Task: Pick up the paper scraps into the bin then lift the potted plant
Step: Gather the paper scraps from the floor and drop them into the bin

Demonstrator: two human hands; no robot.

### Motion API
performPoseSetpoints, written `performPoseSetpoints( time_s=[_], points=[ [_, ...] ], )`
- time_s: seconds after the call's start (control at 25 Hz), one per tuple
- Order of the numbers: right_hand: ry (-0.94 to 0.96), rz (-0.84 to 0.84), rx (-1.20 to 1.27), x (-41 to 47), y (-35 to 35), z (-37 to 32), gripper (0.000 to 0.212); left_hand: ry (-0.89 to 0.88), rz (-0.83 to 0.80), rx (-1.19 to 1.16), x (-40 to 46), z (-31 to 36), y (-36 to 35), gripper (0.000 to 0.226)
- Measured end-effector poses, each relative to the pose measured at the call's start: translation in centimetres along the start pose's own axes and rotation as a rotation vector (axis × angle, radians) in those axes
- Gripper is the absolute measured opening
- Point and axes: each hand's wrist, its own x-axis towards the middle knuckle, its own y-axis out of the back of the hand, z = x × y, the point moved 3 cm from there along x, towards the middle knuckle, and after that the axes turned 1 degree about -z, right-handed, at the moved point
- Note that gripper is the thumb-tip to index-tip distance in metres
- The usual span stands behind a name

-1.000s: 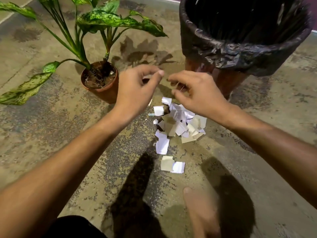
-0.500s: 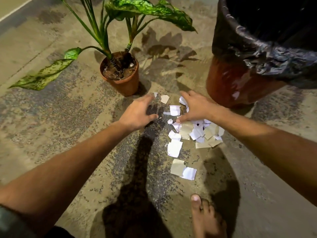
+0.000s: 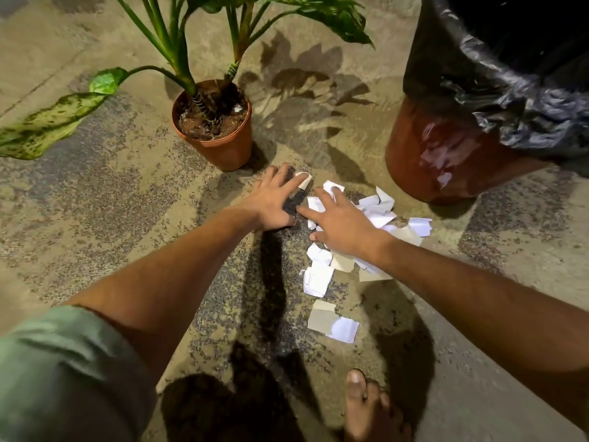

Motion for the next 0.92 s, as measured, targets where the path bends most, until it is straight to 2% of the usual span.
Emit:
performPoseSetpoints(
  time_s=[0.12, 0.24, 0.44, 0.6, 0.68, 0.8, 0.92],
  points=[
    [0.055, 0.099, -0.083, -1.1, -0.4, -1.0, 0.055, -0.042, -0.087, 0.056, 0.9, 0.4, -0.6, 0.093],
    [0.057, 0.093, -0.114, -1.7, -0.3, -1.6, 0.048, -0.049, -0.114, 0.138, 1.4, 0.3, -0.9, 0.086],
    [0.196, 0.087, -0.289, -3.0, 0.4, -2.0, 0.028, -0.12, 0.034, 0.146, 0.8, 0.4, 0.0, 0.063],
    [0.166, -0.02, -0.216, -3.9, 0.1, -1.8, 0.026, -0.09, 0.158, 0.35, -0.3, 1.3, 0.2, 0.038],
    [0.15, -0.038, -0.182, -4.7, 0.1, -1.4, 0.026, -0.11, 0.163, 0.456, -0.8, 2.0, 0.0, 0.029],
    [0.075, -0.022, -0.103, -6.3, 1.0, -0.4, 0.025, -0.056, 0.164, 0.369, -1.0, 1.6, -0.2, 0.026],
    [-0.059, 0.117, 0.031, -8.3, 4.8, 1.4, 0.024, 0.026, 0.225, 0.18, -1.5, 1.5, 1.4, 0.029]
  ],
)
